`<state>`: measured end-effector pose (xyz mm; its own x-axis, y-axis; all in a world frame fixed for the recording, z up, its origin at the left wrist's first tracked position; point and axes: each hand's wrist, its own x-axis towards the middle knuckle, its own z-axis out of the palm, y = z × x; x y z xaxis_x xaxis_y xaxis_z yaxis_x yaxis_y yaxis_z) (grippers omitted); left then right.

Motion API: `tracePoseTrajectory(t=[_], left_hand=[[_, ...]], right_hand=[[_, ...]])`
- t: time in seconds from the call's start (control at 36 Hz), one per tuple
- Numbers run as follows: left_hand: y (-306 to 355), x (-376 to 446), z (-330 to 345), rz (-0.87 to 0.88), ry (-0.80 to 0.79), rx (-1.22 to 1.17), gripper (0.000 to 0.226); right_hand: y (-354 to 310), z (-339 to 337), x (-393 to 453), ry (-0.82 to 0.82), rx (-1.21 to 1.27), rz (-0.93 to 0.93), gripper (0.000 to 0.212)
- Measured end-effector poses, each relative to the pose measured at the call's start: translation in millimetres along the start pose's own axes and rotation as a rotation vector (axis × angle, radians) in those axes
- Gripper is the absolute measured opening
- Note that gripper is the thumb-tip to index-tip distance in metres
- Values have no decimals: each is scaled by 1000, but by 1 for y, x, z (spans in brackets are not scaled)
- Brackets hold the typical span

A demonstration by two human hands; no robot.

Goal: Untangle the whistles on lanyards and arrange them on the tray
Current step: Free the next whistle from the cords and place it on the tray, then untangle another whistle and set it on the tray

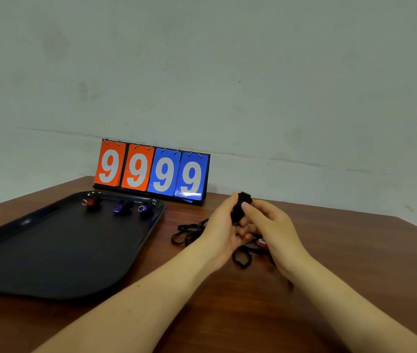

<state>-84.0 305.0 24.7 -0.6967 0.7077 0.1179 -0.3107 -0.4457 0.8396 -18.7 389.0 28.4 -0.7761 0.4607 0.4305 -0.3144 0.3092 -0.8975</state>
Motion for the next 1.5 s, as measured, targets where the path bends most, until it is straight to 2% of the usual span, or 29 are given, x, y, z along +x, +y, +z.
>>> tracePoseTrajectory(t=[0.08,0.17,0.31,0.44,0.53,0.64,0.75,0.86,0.97,1.08,1.19,1.31,1.5], left_hand=[[-2,1,-1,-4,3,20,40],[-3,-3,-1,31,19,156,43],[3,-12,0,213,242,493,27],[34,-19,-8,266,360,615,20],[69,-26,-28,289,347,794,27],[116,-51,-80,362,362,1125,29],[158,-77,-154,266,464,1386,22],[189,-110,-223,148,651,1410,24],[199,-141,-270,99,710,1377,28],[192,-161,-302,4,668,1468,25],[190,-165,-297,44,585,1449,24],[192,-167,-301,38,556,1428,27],[192,-166,-310,80,557,1347,28]], right_hand=[[1,-3,2,-1,-91,-14,15],[0,-6,2,54,-157,-51,15],[-11,-9,-8,122,-135,-75,7],[-22,8,-12,180,-128,-18,22],[-30,23,-13,122,-137,26,28],[-38,55,-18,-51,-117,125,20],[-44,97,-22,-199,-87,144,14],[-50,144,-19,-281,22,203,17],[-47,189,-7,-316,17,249,22],[-38,227,7,-305,-31,289,36],[-28,250,21,-327,-50,301,19],[-16,279,33,-317,-133,332,35],[-3,318,43,-347,-269,272,39]])
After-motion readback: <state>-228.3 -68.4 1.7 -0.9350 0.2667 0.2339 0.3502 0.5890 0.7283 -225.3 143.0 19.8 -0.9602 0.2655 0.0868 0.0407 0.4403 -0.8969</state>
